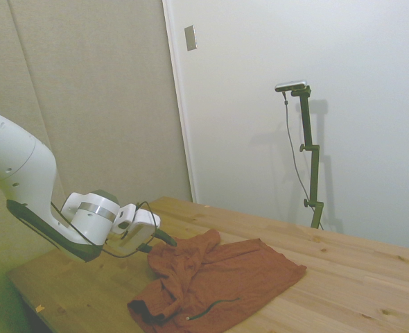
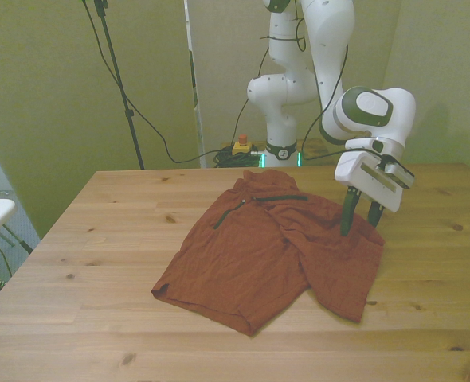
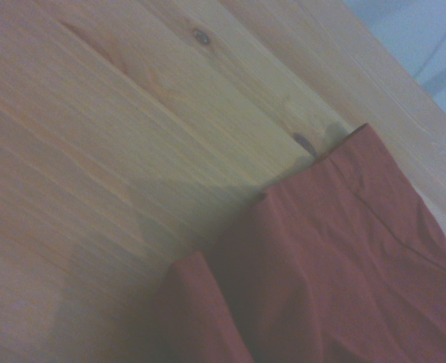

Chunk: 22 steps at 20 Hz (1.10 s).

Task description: Fold the shorts

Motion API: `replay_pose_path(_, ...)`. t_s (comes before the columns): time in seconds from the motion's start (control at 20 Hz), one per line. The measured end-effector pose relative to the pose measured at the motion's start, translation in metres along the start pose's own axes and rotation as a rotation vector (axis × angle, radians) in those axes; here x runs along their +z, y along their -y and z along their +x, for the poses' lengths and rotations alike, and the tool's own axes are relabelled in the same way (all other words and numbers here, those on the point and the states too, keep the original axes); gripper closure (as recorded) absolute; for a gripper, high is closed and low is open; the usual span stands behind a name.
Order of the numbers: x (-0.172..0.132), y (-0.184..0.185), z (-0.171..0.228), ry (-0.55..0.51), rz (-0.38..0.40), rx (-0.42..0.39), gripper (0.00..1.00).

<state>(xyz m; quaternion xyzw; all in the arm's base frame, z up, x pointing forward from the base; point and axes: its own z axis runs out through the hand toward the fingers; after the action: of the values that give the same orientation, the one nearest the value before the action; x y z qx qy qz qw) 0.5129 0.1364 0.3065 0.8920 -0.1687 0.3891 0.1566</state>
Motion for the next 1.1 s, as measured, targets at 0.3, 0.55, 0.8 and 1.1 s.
replay_pose_path(0.3,0.003,0.002,-0.004,0.009,0.001,-0.005,1.00)
replay_pose_path(0.55,0.006,0.003,-0.007,0.017,0.005,-0.008,1.00)
replay_pose_path(0.8,0.006,0.004,-0.009,0.023,0.010,-0.010,1.00)
replay_pose_path(1.1,0.001,0.000,0.002,0.019,0.012,0.024,1.00)
